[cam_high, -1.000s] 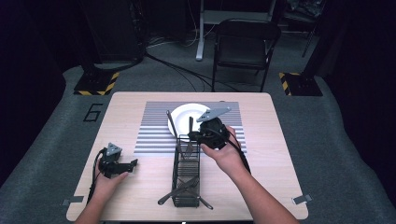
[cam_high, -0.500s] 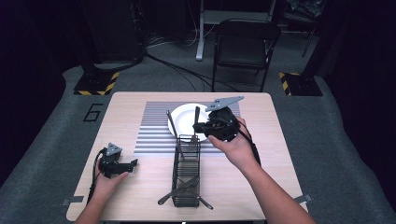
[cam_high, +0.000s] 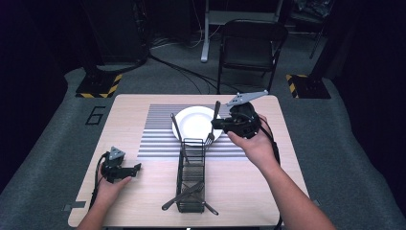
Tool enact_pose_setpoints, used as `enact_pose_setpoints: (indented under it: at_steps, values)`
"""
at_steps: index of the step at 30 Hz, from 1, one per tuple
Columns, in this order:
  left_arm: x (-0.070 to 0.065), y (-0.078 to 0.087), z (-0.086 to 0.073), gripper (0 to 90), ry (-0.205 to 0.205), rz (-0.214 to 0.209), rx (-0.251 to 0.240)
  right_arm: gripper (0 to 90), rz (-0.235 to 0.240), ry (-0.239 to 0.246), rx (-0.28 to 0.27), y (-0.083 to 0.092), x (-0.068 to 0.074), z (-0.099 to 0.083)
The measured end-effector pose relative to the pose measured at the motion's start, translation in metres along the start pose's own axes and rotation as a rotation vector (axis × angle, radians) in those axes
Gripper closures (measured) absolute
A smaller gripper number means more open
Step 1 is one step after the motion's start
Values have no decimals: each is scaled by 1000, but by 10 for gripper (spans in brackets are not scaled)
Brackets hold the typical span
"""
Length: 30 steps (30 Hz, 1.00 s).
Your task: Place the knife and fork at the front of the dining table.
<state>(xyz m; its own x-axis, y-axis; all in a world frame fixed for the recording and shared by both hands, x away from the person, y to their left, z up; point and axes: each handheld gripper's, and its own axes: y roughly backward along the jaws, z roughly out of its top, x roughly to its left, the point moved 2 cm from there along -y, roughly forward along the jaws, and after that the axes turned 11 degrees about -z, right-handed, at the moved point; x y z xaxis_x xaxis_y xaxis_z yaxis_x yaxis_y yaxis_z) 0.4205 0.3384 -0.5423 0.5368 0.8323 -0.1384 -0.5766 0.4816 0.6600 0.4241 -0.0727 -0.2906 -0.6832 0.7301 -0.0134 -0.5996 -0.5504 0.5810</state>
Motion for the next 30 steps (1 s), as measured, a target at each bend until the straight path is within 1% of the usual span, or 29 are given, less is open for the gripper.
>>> enact_pose_setpoints:
  at_steps: [2, 3, 5, 8, 15, 18, 23, 25, 26, 27, 28, 29, 30]
  values:
    - [0, 0, 0, 143, 3, 1, -2, 878, -10, -11, -1, 2, -3, -1]
    - [0, 0, 0, 143, -2, 0, -1, 878, -11, -7, -3, 3, -5, -2]
    - [0, 0, 0, 143, 2, 1, -2, 878, -19, -9, -5, 4, -8, -3]
    - [0, 0, 0, 143, -2, 1, -1, 878, -31, -19, -3, 4, -13, -5]
    - [0, 0, 0, 143, 1, 1, -2, 878, -68, -39, 6, 2, -25, -15]
    - [0, 0, 0, 143, 2, 2, -2, 878, -82, -47, 12, -1, -30, -20]
    - [0, 0, 0, 143, -2, 1, 0, 878, -107, -44, 13, -8, -37, -28]
    - [0, 0, 0, 143, -2, 0, 0, 878, -114, -50, 13, -9, -38, -29]
    - [0, 0, 0, 143, -1, 0, 0, 878, -121, -46, 14, -12, -41, -32]
    - [0, 0, 0, 143, -2, 1, 0, 878, -125, -57, 18, -13, -42, -34]
    - [0, 0, 0, 143, -2, 1, 0, 878, -126, -55, 20, -16, -44, -36]
    - [0, 0, 0, 143, -2, 1, 0, 878, -133, -66, 32, -20, -46, -40]
    - [0, 0, 0, 143, -2, 1, -1, 878, -137, -64, 35, -23, -48, -42]
